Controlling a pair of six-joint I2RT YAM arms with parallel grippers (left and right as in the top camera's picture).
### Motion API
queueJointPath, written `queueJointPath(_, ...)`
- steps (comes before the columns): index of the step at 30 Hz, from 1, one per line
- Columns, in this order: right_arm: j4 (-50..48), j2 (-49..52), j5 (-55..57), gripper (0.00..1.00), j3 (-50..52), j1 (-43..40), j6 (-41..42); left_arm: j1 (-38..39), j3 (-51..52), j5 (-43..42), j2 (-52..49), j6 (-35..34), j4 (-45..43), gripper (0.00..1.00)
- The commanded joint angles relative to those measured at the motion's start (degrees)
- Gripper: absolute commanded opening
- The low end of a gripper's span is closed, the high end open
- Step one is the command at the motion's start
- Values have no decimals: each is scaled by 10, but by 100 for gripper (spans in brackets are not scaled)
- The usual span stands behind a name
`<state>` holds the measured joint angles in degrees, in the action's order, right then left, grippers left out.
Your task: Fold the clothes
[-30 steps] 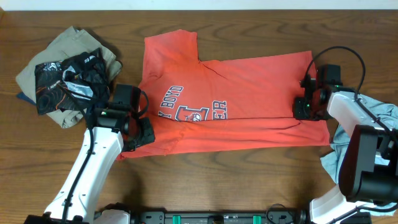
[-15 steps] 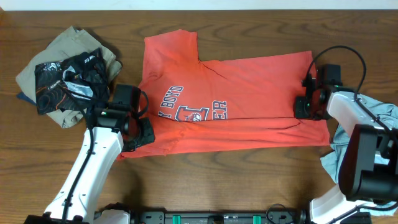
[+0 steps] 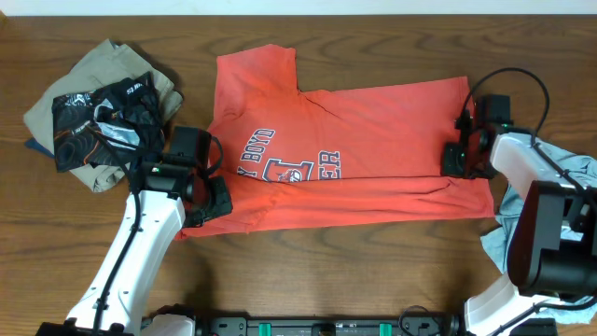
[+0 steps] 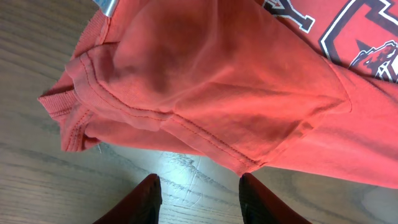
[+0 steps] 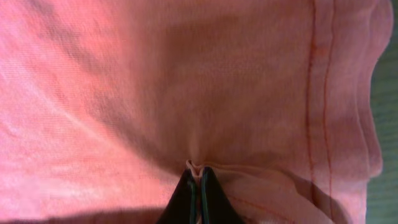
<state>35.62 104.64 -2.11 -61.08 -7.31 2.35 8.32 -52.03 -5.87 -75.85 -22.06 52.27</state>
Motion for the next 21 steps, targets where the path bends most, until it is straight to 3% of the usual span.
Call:
queueJointPath(1,23,-3,18,1,-39,-19,9,1,-10,-2,3,4,2,43)
queueJointPath(21,80,-10,49,4,-56,-37,9,1,-10,-2,3,4,2,43)
